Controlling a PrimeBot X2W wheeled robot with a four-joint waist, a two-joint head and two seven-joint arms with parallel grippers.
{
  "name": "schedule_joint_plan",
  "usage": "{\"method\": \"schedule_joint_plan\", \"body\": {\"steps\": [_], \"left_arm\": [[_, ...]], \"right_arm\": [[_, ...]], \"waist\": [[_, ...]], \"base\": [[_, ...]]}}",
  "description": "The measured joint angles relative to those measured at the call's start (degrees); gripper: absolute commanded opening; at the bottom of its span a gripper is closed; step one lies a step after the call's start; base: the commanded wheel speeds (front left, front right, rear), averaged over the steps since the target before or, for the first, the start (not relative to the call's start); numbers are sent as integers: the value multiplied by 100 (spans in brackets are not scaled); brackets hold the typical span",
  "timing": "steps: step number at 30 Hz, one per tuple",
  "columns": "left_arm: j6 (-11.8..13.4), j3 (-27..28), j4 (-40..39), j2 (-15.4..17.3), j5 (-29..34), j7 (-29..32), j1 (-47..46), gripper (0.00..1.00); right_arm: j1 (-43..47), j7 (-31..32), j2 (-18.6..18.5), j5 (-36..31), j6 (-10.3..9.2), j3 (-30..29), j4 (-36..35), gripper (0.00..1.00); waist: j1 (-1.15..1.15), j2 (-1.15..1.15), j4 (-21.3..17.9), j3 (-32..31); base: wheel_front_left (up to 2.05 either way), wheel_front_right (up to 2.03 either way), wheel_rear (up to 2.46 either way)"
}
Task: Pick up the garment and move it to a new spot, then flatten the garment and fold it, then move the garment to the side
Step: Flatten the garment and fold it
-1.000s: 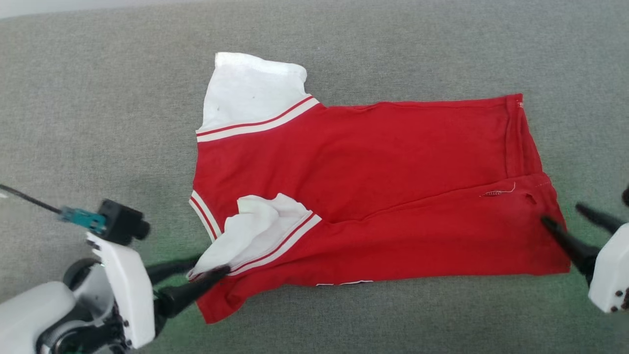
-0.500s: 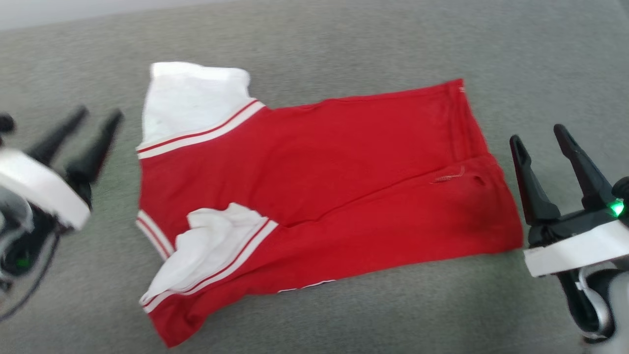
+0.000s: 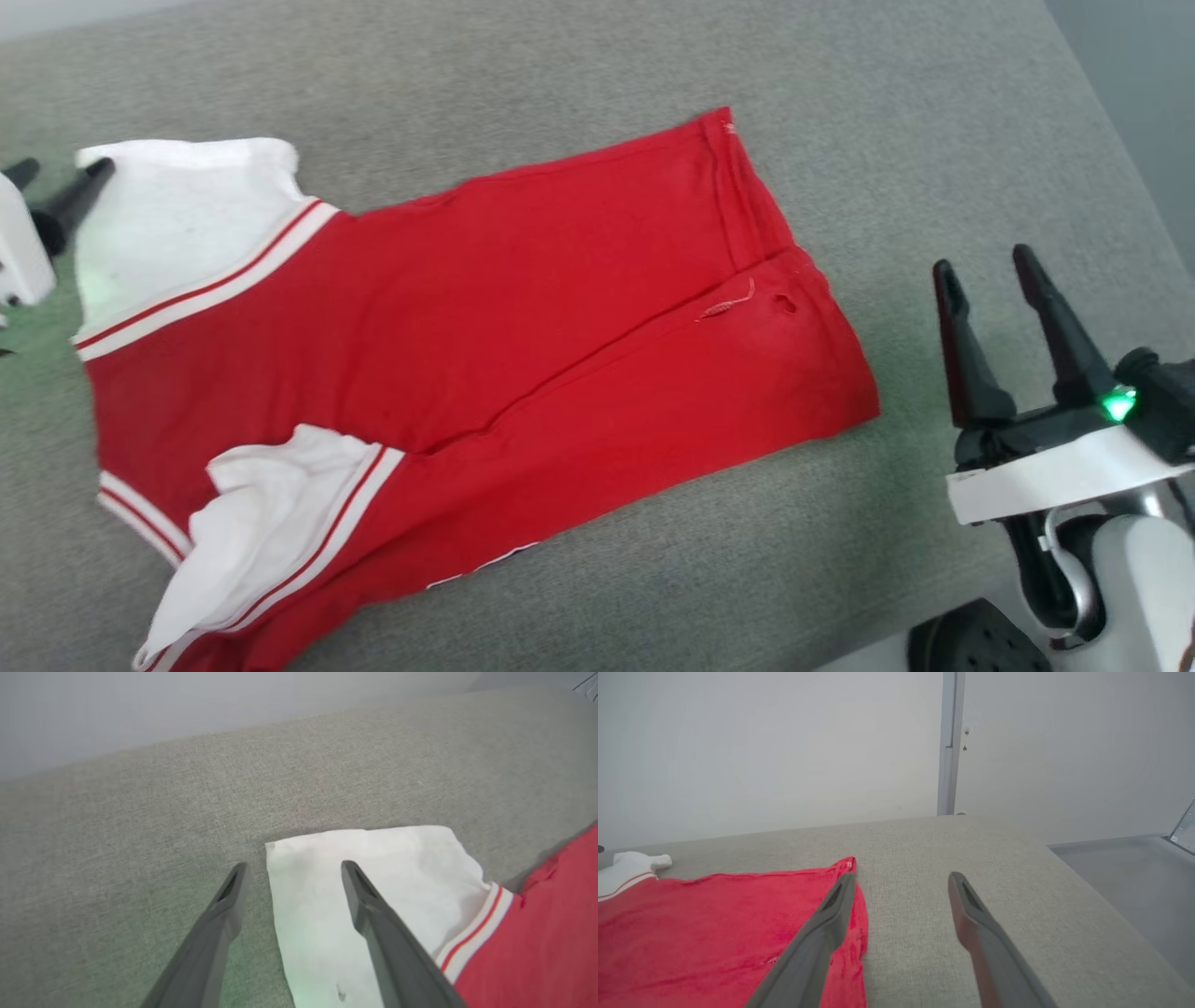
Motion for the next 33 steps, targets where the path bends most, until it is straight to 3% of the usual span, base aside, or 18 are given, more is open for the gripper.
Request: {"method": "schedule_joint_plan", "body": {"steps": [6, 12, 13, 14, 15, 16, 24, 29, 33], "left_arm": [[-60, -138, 528, -33, -191, 1284, -351, 100], [-86, -165, 664, -93, -353, 1948, -679, 100], [-101, -159, 655, -97, -388, 1997, -697, 83], [-108, -149, 633, -104, -409, 2047, -708, 56], [-122, -151, 606, -114, -428, 2084, -715, 36], [-125, -159, 573, -126, -427, 2094, -726, 0], [-152, -240, 378, -314, -321, 1937, -797, 0], [-152, -291, 209, -495, -174, 1748, -928, 0], [-152, -346, 25, -672, -124, 1597, -1033, 0]], "right_arm": [[-30, -89, 16, 27, 0, 148, 45, 100], [-115, -76, 21, 14, 0, 243, -38, 100], [-120, -45, 15, 15, 0, 256, -44, 100], [-127, -8, -13, 14, 0, 291, -40, 100], [-154, 35, -51, 14, 0, 321, -32, 100], [-213, 111, -96, 11, 0, 349, -19, 100], [-1184, 1316, -677, 148, 0, 940, 357, 100], [-2347, 2446, -1266, 921, 1, 1861, 854, 100], [-3234, 3214, -1547, 1500, 0, 2136, 1478, 100]], "waist": [[0, 0, -188, 183], [0, 0, -251, 348], [0, 0, -247, 359], [0, 0, -238, 372], [0, 0, -226, 380], [0, 0, -210, 386], [0, 0, -44, 439], [0, 0, 152, 513], [0, 0, 360, 598]], "base": [[0, 0, 0], [0, 0, 0], [0, 0, 0], [0, 0, 0], [0, 0, 0], [0, 0, 0], [0, 0, 0], [0, 0, 0], [0, 0, 0]]}}
